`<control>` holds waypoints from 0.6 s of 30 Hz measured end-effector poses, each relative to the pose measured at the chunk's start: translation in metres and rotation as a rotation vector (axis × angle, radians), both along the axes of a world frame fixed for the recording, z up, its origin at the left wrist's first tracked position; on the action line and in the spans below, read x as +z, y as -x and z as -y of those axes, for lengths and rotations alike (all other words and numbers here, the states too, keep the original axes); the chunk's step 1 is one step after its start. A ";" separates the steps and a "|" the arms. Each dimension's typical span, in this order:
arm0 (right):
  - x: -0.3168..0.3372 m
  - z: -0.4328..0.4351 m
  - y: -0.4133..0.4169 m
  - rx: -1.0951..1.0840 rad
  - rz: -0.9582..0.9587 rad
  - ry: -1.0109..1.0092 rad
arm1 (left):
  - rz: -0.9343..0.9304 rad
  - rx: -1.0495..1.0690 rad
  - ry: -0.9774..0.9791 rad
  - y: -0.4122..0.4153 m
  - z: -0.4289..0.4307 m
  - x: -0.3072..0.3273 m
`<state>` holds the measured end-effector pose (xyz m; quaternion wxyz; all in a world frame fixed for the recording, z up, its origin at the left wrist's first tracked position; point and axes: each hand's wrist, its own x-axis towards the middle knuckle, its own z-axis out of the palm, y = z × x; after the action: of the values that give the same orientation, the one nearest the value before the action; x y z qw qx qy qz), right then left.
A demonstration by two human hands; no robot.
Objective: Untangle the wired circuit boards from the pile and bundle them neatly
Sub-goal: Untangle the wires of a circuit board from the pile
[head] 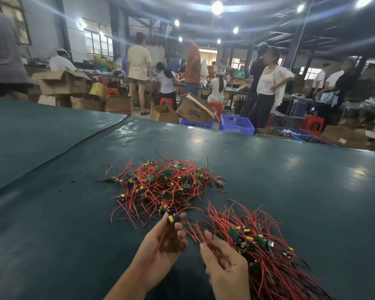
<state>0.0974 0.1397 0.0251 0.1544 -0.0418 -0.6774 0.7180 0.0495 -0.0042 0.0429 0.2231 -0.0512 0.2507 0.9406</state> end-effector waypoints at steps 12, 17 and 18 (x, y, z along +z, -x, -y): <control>0.009 0.006 -0.007 0.035 0.139 -0.012 | 0.052 0.113 -0.067 0.000 -0.006 -0.004; 0.009 0.014 -0.013 0.210 0.158 -0.142 | 0.069 0.100 -0.045 0.001 -0.009 -0.001; 0.008 0.015 -0.013 0.206 0.146 -0.156 | 0.080 0.070 -0.008 0.000 -0.011 0.001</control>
<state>0.1105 0.1244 0.0326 0.0330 -0.0122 -0.7413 0.6703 0.0496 0.0065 0.0440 0.2002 -0.0968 0.2359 0.9460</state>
